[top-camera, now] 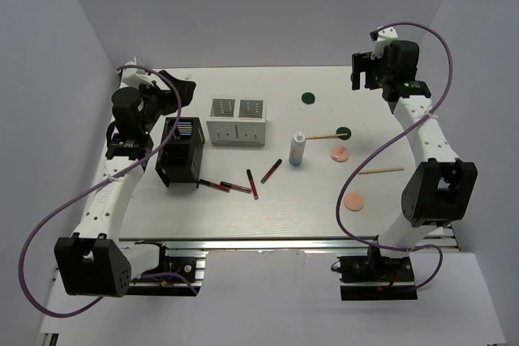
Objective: Organize the makeup
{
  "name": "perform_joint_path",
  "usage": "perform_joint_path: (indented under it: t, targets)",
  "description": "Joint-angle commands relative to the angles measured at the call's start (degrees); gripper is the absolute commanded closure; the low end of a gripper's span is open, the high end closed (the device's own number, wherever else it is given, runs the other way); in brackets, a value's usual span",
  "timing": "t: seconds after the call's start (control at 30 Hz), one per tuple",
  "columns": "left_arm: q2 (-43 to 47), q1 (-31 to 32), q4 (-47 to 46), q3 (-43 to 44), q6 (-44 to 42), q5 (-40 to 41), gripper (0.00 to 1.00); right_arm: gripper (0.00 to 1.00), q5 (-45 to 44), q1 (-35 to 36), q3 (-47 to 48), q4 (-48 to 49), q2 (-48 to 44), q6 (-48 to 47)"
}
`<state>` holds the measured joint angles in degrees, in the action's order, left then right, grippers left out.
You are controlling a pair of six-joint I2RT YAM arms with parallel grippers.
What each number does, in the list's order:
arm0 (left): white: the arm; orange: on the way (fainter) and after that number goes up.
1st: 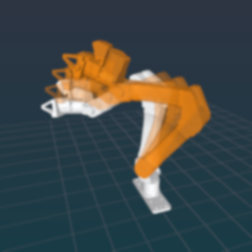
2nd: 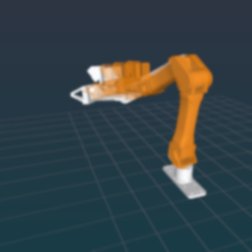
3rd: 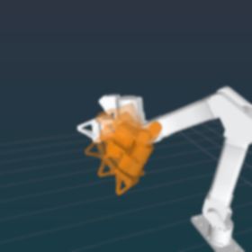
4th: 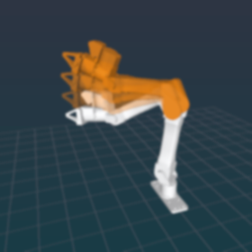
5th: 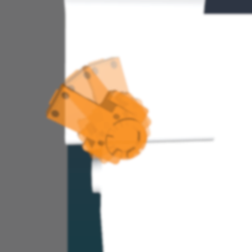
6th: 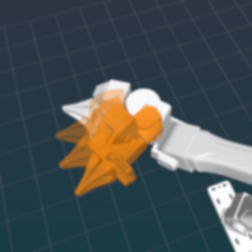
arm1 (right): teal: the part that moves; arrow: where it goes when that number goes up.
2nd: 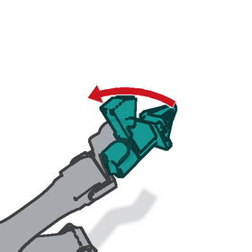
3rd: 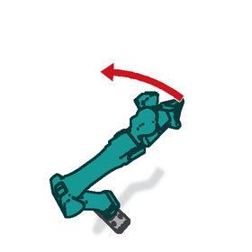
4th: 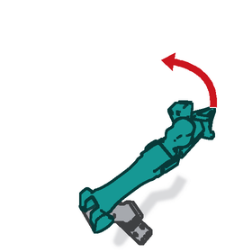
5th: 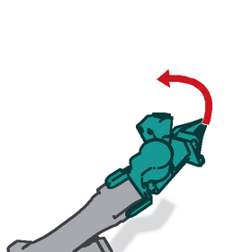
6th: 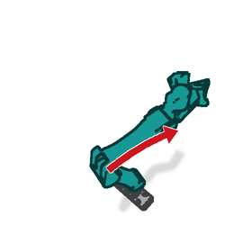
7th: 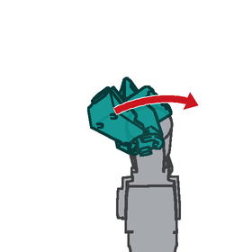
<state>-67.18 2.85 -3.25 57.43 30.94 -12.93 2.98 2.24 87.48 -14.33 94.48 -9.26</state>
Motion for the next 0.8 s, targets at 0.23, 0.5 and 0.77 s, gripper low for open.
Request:
perform_joint_path:
  t: [0.23, 0.5, 0.77]
  targets:
    - [-4.18, 11.9, 7.08, 6.27, 9.66, 6.59, 0.58, 0.11, 33.13, 3.72, -0.64, -10.34, -3.77, -30.34]
    - [-7.71, 28.16, 32.31, 14.81, 31.78, 33.04, 0.58, 0.74, 38.85, 11.47, -9.78, -5.28, -8.17, -23.56]
    - [-20.5, 39.59, 55.88, 21.84, 55.26, 35.43, 0.29, 0.35, 40.43, 11.38, -16.11, -3.16, -12.03, -12.01]
